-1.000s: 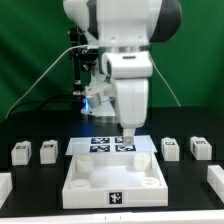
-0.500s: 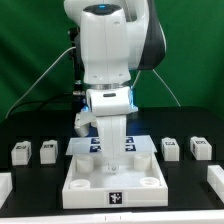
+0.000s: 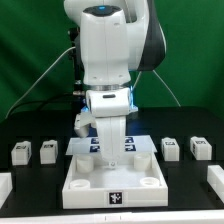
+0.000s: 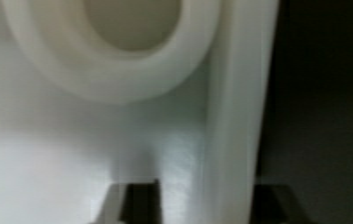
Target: Assemble one leg
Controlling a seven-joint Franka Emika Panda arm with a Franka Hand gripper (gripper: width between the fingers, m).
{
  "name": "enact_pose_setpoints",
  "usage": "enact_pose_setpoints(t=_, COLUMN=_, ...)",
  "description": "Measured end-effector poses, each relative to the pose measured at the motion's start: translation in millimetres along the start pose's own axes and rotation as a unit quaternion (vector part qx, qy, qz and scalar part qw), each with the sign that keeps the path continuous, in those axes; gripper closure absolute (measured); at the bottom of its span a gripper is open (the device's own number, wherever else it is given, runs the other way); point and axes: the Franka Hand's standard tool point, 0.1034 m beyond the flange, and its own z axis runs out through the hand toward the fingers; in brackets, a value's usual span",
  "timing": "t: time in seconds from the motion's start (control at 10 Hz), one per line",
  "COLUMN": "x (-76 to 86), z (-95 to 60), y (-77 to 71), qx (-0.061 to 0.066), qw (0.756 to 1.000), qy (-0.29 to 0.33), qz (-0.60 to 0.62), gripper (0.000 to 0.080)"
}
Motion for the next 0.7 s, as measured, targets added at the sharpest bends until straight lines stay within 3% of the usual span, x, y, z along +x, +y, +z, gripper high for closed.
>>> enact_pose_setpoints(t=0.1, x=-0.2, z=-0.1, y=0.2, qx=0.000, qw=1.000, qy=0.000, qz=0.000, gripper=0.0731)
enact_pose_setpoints(t=0.7, x=-0.1, z=-0.1, y=0.2, qx=0.000, qw=1.000, qy=0.000, qz=0.001, gripper=0.0748)
